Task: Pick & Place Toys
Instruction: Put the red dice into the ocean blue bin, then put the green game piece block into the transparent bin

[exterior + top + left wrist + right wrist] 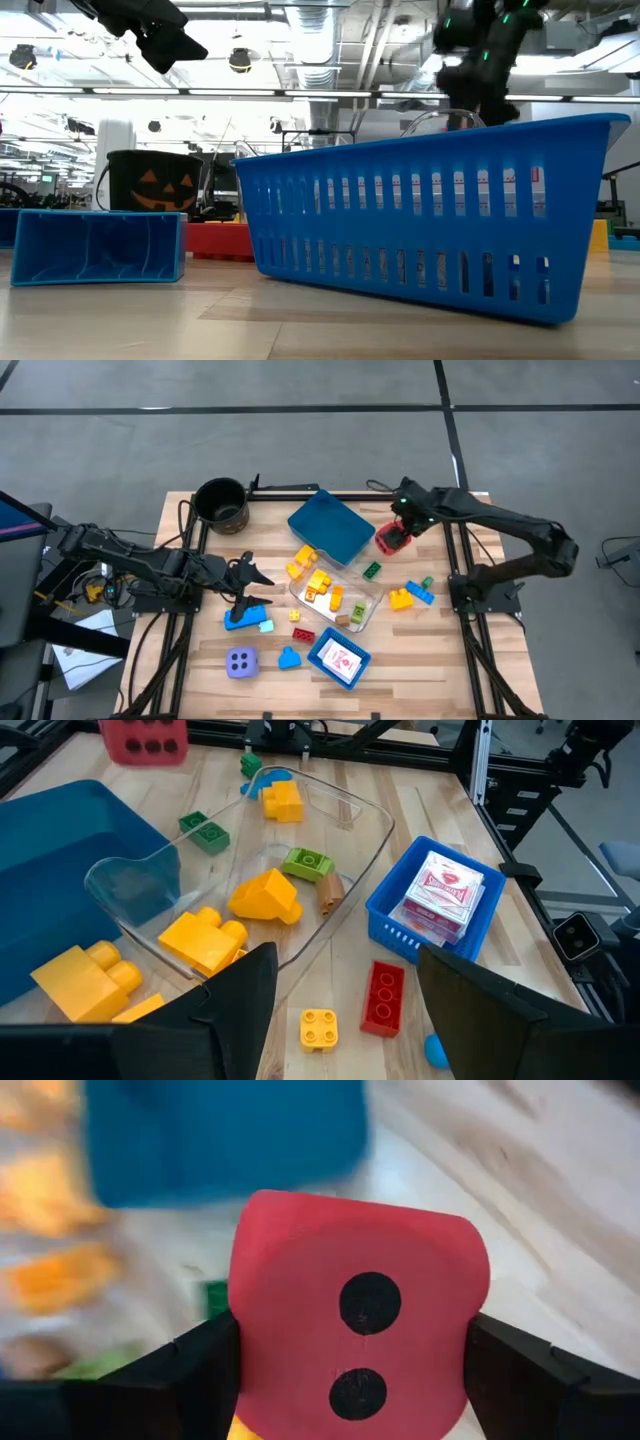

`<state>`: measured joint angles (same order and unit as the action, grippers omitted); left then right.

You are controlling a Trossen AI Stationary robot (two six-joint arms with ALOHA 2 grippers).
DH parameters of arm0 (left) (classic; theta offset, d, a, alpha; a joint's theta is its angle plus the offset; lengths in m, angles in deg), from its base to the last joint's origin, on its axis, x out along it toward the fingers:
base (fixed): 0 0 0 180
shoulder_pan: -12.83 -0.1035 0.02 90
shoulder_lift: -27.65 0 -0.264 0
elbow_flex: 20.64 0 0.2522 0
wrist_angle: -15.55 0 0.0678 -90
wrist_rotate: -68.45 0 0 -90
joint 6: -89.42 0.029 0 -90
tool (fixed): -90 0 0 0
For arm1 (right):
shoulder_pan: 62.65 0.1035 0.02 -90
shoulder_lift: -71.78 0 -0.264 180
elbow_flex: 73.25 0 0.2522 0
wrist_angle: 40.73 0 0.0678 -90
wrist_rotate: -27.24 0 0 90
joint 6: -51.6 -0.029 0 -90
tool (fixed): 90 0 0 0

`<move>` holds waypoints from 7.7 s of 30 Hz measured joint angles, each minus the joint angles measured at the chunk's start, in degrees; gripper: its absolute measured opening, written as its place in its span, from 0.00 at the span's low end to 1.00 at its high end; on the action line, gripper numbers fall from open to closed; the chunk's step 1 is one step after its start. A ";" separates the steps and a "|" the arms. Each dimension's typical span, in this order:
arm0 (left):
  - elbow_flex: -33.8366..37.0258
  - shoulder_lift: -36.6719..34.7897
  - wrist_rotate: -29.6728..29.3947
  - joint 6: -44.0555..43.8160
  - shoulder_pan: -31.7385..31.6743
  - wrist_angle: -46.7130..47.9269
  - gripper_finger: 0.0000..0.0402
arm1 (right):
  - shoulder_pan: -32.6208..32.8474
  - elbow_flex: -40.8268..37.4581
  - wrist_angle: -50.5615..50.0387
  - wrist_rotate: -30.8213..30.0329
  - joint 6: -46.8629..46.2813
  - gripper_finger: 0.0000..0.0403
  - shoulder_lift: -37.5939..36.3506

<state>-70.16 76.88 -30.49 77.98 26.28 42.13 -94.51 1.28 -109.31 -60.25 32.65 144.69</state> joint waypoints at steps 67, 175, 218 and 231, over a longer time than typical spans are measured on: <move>0.01 0.02 -0.02 0.20 0.00 -0.06 0.59 | 3.68 51.52 1.66 -1.04 14.65 0.77 50.24; 1.85 0.02 -0.01 -5.14 0.00 -2.25 0.59 | 22.45 -18.86 13.70 -9.97 9.36 0.98 -11.01; 1.81 0.04 -0.02 -3.85 -0.02 -3.02 0.59 | 20.87 -15.63 24.02 -14.90 53.11 0.98 15.88; 1.81 0.04 -0.02 -3.85 -0.02 -2.99 0.59 | 19.72 -14.31 25.09 -6.51 57.49 0.98 17.55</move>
<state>-68.36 76.93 -30.50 74.13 26.26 39.13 -74.79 -13.03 -84.23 -66.76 90.15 162.23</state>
